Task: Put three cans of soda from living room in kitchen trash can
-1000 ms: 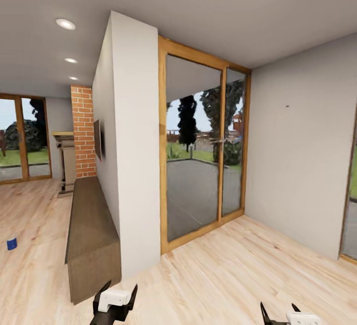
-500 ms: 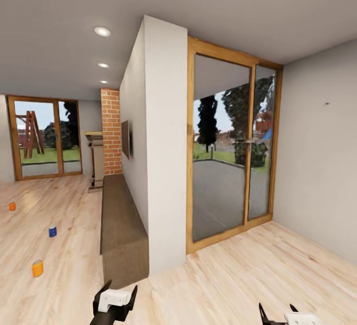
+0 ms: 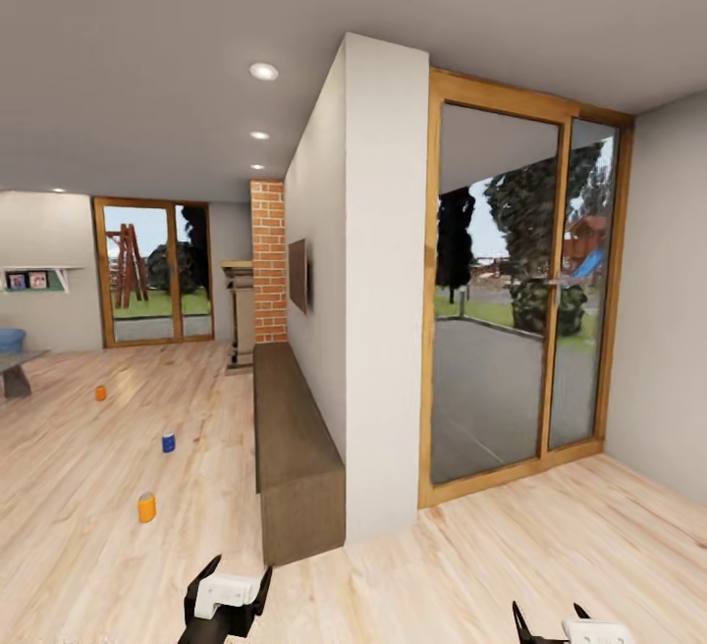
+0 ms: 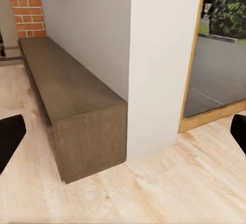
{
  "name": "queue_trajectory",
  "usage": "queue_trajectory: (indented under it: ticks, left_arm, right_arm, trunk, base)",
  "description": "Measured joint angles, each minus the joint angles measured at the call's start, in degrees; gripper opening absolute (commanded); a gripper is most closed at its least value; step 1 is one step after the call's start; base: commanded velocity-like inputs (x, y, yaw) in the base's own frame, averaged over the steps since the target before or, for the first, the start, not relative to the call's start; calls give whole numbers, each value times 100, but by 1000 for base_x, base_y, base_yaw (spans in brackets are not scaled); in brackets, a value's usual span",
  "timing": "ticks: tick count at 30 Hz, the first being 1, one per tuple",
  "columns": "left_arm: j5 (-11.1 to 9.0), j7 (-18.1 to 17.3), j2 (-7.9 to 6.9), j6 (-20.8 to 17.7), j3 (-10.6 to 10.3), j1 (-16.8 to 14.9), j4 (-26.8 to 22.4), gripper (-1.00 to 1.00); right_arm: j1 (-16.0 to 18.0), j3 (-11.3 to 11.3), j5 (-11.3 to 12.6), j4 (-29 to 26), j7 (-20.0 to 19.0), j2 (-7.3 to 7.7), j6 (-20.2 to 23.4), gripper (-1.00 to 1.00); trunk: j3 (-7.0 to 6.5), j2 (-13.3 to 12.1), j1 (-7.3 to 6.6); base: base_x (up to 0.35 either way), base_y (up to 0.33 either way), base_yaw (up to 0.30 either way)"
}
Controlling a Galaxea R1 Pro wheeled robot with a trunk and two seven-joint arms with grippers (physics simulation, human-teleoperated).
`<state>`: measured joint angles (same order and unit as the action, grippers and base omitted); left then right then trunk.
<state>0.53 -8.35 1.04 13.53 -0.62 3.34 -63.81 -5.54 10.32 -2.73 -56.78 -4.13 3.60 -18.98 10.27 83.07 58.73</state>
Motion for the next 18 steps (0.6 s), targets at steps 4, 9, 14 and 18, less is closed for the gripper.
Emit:
queue_trajectory:
  ticks: [4, 9, 14, 18]
  left_arm:
    - [0, 0, -1, -1, 0, 0, 0, 100]
    - [0, 0, -2, 0, 0, 0, 0, 100]
    - [0, 0, 0, 0, 0, 0, 0, 100]
    - [0, 0, 0, 0, 0, 0, -2, 100]
  right_arm:
    - [0, -2, 0, 3, 0, 0, 0, 100]
    - [0, -3, 0, 7, 0, 0, 0, 100]
    - [0, -4, 0, 10, 0, 0, 0, 100]
    - [0, -4, 0, 22, 0, 0, 0, 100]
  trunk:
    - [0, -1, -1]
    - [0, 0, -1]
    - [0, -1, -1]
    - [0, 0, 0]
  base:
    - [111, 191, 247]
    - [143, 191, 247]
    - [128, 191, 247]
    - [50, 188, 247]
